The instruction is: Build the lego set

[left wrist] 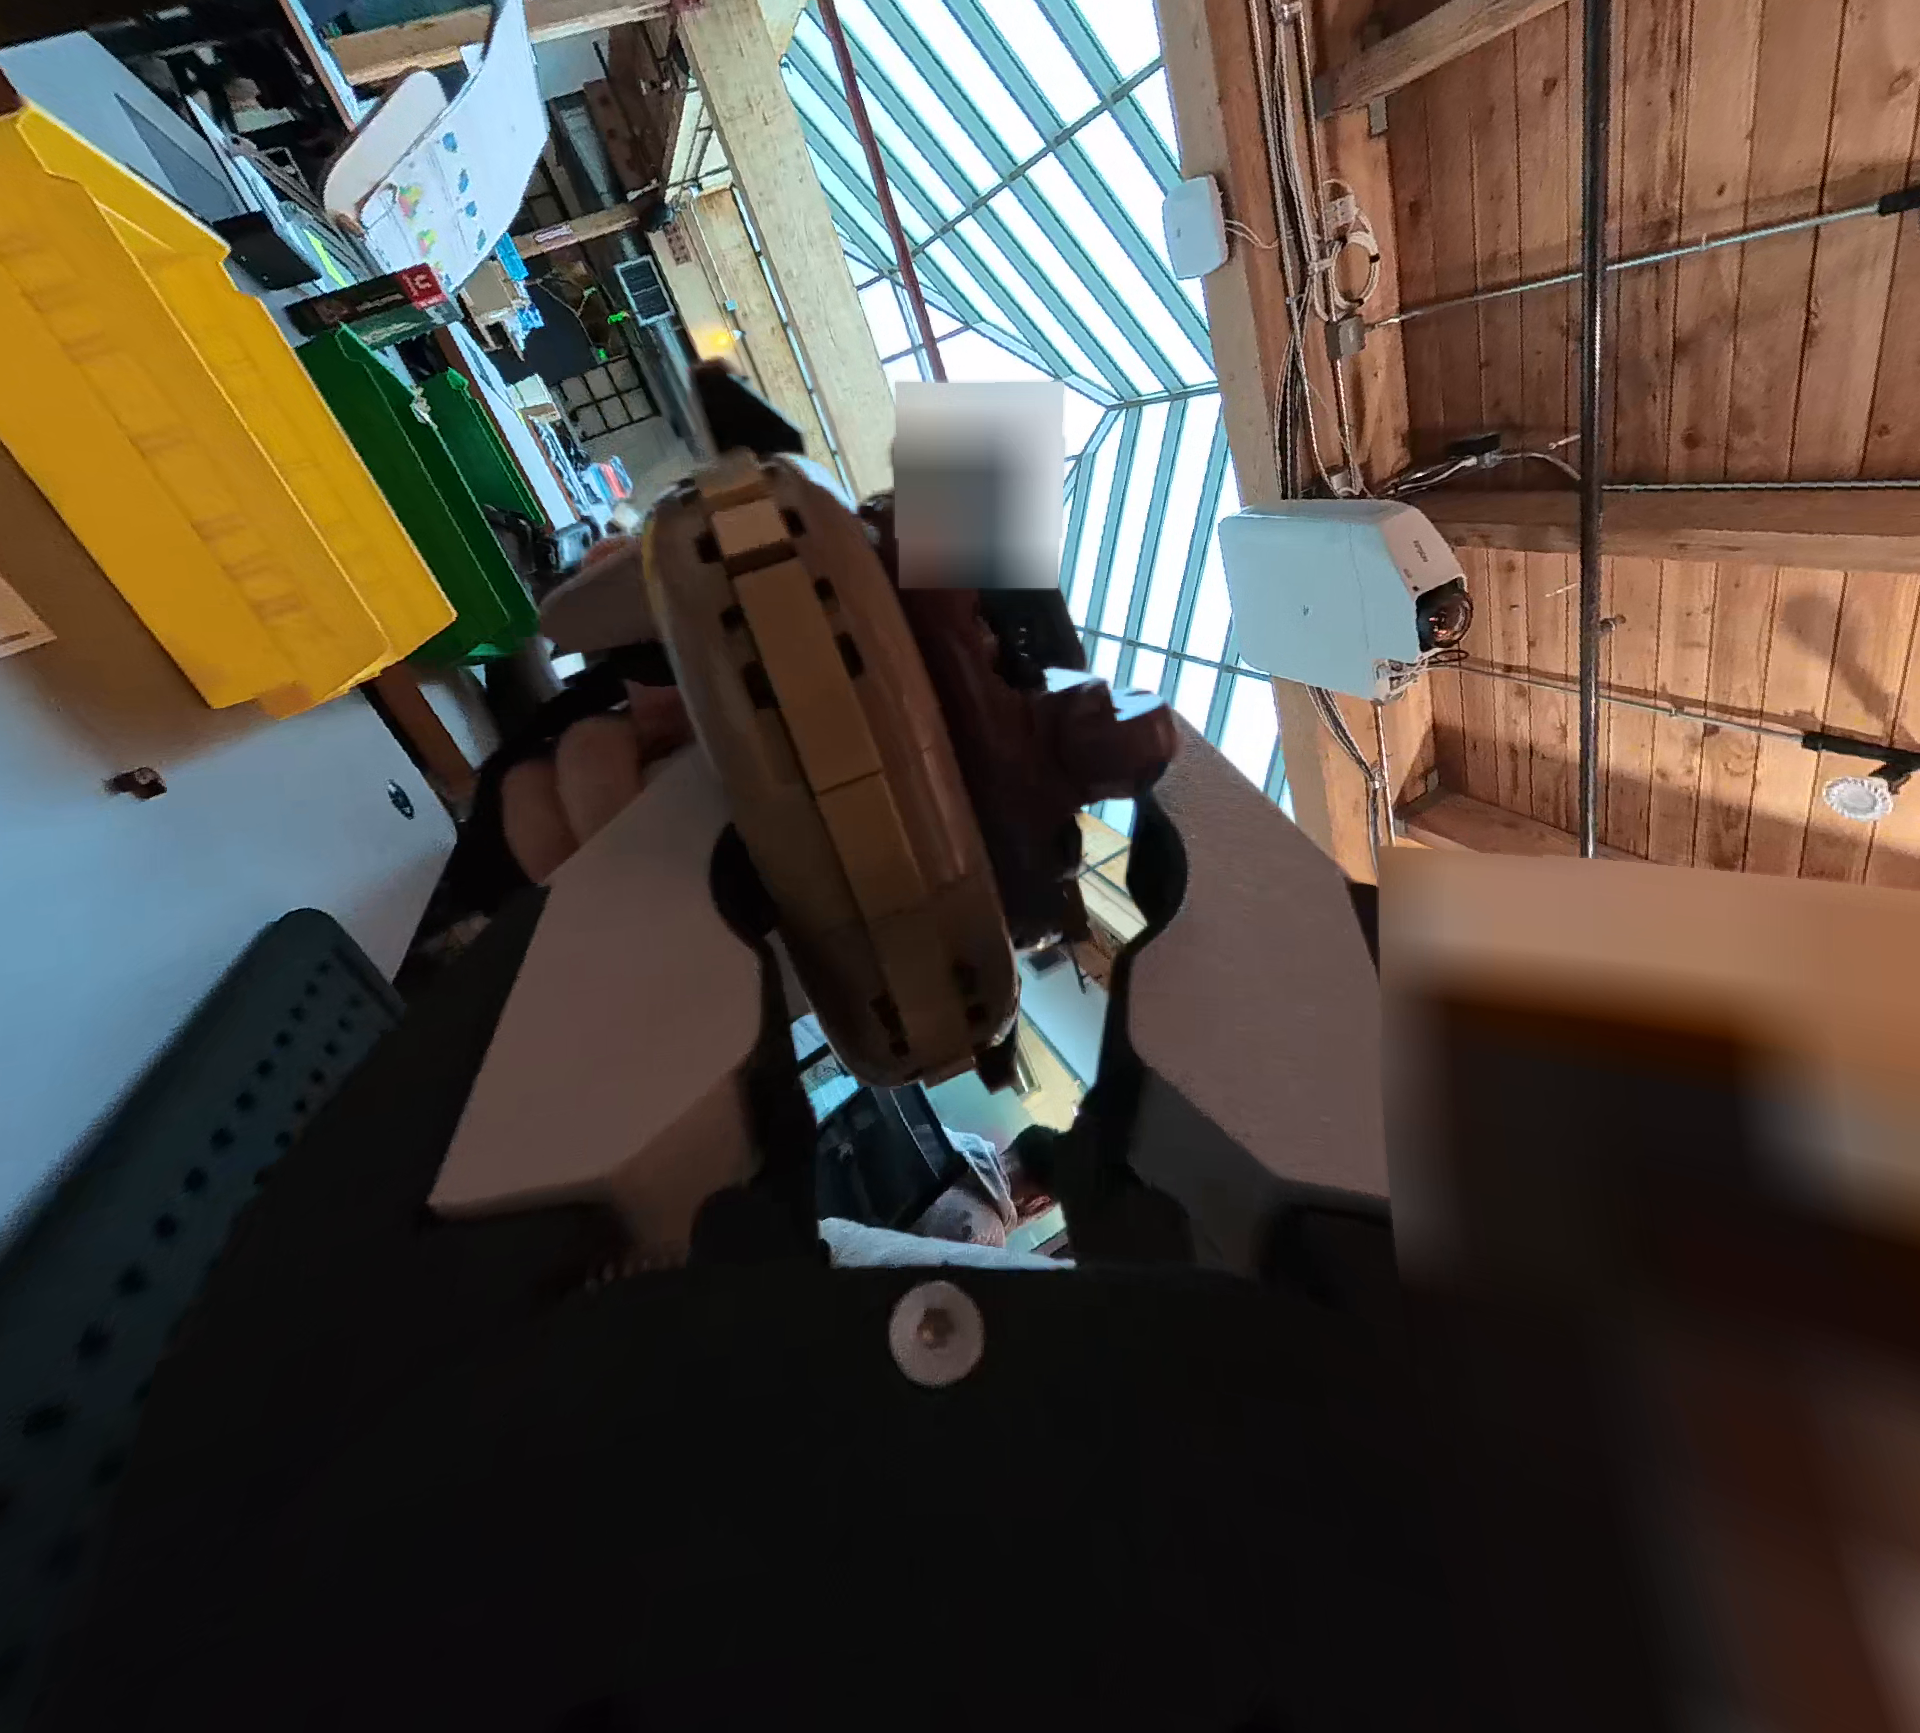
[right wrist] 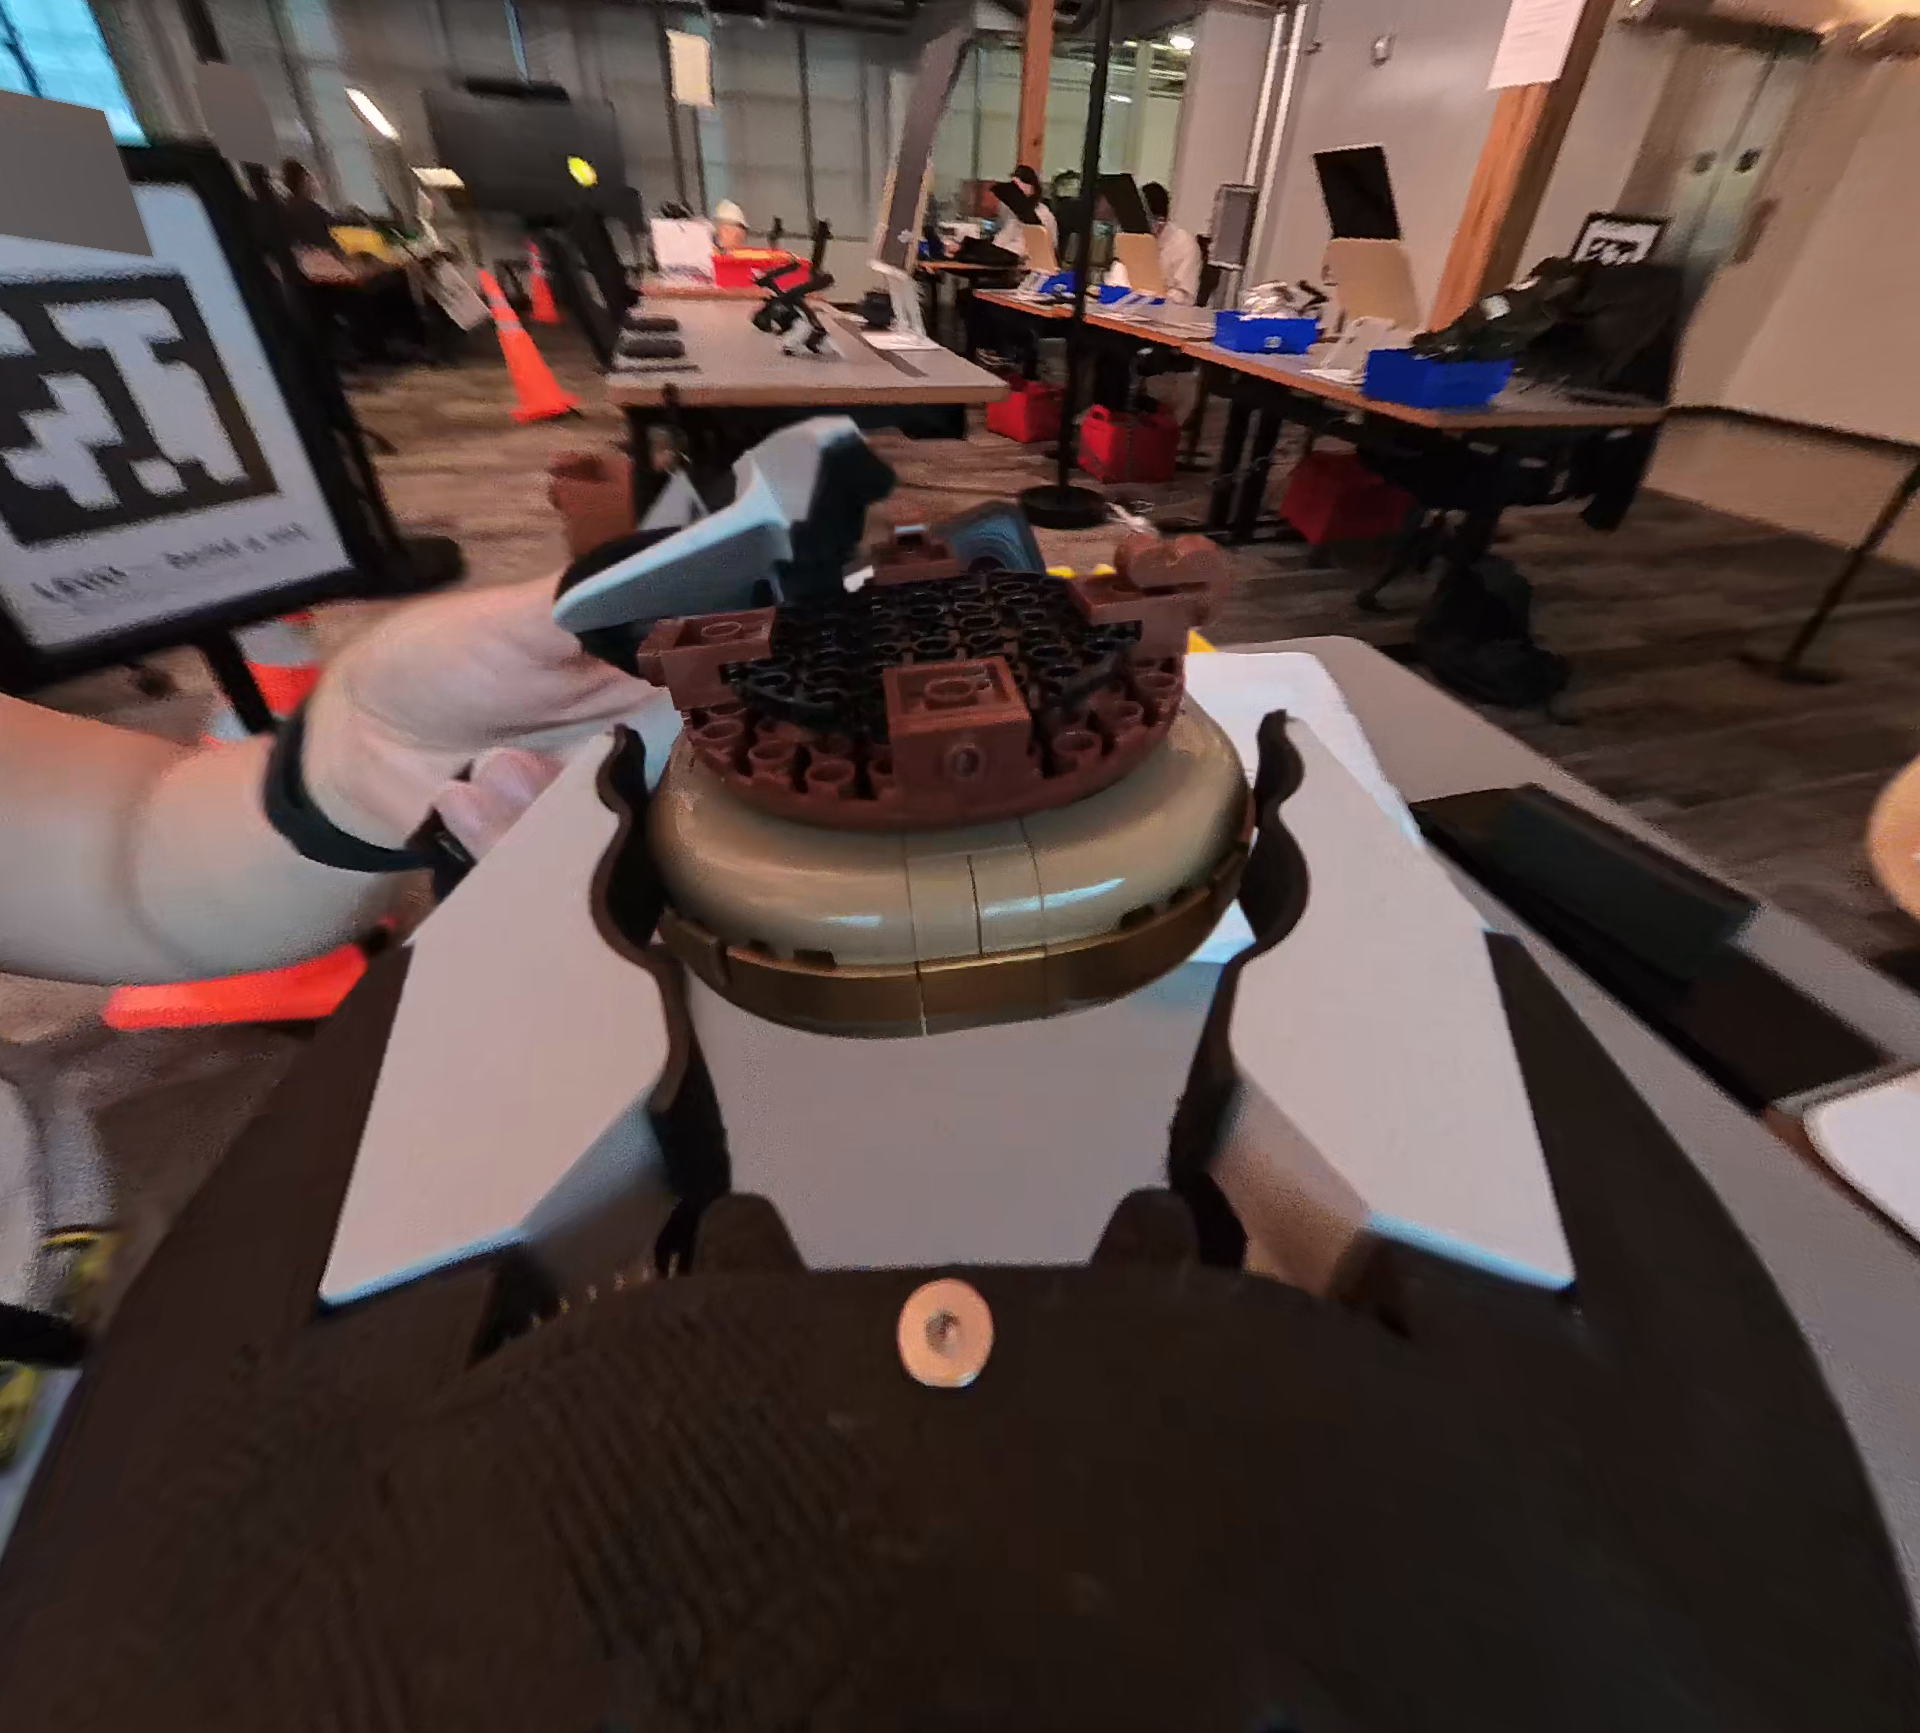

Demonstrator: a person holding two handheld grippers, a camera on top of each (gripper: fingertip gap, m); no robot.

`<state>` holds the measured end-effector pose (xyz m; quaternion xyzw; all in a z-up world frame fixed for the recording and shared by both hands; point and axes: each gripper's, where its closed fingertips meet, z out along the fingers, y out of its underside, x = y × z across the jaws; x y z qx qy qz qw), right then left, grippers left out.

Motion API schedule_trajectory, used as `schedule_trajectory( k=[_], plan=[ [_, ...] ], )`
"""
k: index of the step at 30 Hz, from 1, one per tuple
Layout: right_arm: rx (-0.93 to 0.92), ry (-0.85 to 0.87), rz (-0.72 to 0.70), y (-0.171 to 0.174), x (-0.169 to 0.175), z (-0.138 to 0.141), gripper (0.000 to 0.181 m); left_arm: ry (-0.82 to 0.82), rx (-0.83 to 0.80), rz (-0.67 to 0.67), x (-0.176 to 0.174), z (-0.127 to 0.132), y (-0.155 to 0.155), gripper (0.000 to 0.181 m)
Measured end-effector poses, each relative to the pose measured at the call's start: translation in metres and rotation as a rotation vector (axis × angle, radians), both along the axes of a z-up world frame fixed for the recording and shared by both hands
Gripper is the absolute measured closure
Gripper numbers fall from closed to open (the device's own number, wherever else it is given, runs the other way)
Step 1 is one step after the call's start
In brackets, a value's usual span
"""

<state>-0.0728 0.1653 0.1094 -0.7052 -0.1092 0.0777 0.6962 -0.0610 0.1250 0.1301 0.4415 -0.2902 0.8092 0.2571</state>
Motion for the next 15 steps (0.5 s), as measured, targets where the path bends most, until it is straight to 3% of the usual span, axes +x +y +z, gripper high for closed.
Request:
schedule_trajectory(
  k=[5,10,15],
  plan=[
    [-0.028,-0.175,-0.113,0.007,0.004,-0.014,0.067,-0.014,0.055,0.009,0.003,-0.013,0.002,0.122],
    [-0.022,-0.224,-0.154,0.007,0.007,-0.022,0.067,-0.051,0.191,0.036,0.005,-0.023,0.0,0.126],
    [-0.005,-0.258,-0.17,0.005,0.008,-0.023,0.067,-0.076,0.213,0.022,0.003,-0.024,-0.001,0.126]
  ],
)
